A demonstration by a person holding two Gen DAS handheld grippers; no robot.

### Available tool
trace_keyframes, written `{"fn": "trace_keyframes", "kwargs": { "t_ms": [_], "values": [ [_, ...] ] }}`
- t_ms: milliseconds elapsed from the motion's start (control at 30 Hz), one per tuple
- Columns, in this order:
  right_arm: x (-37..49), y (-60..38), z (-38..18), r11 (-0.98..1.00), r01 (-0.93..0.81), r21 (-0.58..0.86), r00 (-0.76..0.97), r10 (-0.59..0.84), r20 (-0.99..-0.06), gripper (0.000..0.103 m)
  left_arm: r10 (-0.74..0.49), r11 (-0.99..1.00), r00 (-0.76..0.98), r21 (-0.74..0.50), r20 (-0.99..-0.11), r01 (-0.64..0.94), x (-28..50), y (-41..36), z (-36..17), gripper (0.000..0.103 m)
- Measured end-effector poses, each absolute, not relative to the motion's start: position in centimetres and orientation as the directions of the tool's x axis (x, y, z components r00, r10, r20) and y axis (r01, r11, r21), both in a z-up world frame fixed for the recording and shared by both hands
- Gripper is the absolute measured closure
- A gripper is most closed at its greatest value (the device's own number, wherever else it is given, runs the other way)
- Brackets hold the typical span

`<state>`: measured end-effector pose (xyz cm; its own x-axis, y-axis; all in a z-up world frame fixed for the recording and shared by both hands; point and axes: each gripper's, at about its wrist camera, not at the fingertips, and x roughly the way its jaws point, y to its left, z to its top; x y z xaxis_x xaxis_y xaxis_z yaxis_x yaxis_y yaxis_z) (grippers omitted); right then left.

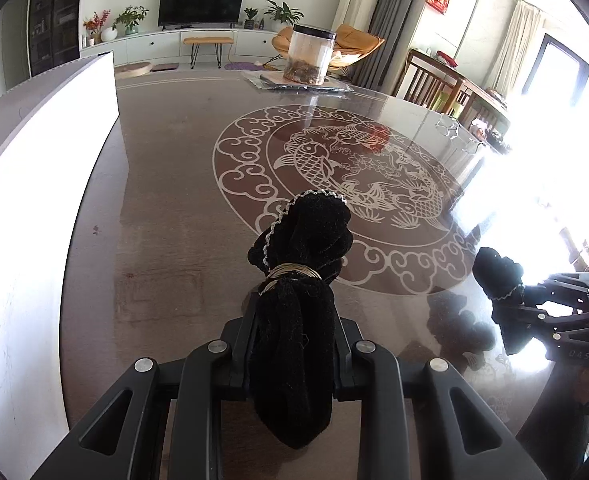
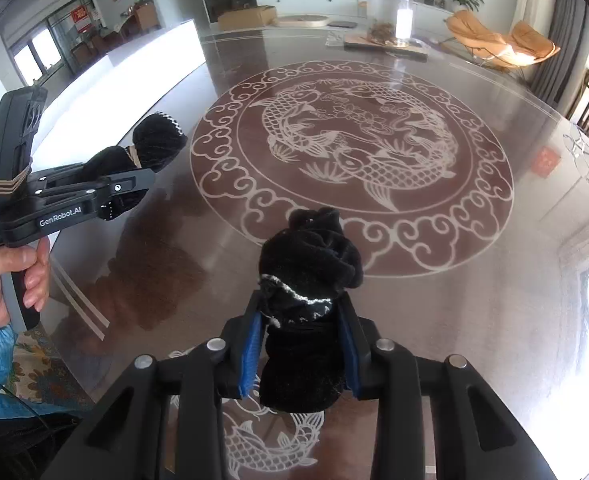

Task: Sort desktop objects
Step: 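Carry both black scrunchies into the white bin and release them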

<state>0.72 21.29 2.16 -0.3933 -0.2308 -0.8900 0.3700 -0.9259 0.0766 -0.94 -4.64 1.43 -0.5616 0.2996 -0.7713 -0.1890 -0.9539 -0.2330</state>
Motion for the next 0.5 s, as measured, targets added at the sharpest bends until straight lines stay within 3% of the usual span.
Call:
{"fn": "trace_keyframes", "kwargs": {
  "t_ms": [133, 267, 367, 500],
  "values": [
    [1.0, 21.7, 3.5, -0.940, 0.325, 0.098, -0.407, -0.233, -0.883, 0.068, 0.383, -0.922, -0.588, -0.338, -0.712, -0.190, 1.3, -5.5, 5.4, 0.077],
    [0.3, 18.1, 8.1, -0.913, 0.393, 0.110, -0.456, -0.298, -0.839, 0.068, 0.421, -0.898, -0.659, -0.389, -0.623, -0.205, 3.7, -9.6, 11.7, 0.077],
    [-0.3, 12.8, 12.2, -0.863, 0.487, 0.132, -0.479, -0.390, -0.787, 0.068, 0.346, -0.924, -0.715, -0.352, -0.608, -0.148, 5.0, -15.1, 14.8, 0.077],
    [-0.9, 3.1, 15.9, -0.754, 0.632, 0.179, -0.429, -0.533, -0.729, 0.068, 0.127, -0.978, -0.721, -0.206, -0.682, 0.022, 4.4, -23.1, 15.2, 0.077]
  ]
}}
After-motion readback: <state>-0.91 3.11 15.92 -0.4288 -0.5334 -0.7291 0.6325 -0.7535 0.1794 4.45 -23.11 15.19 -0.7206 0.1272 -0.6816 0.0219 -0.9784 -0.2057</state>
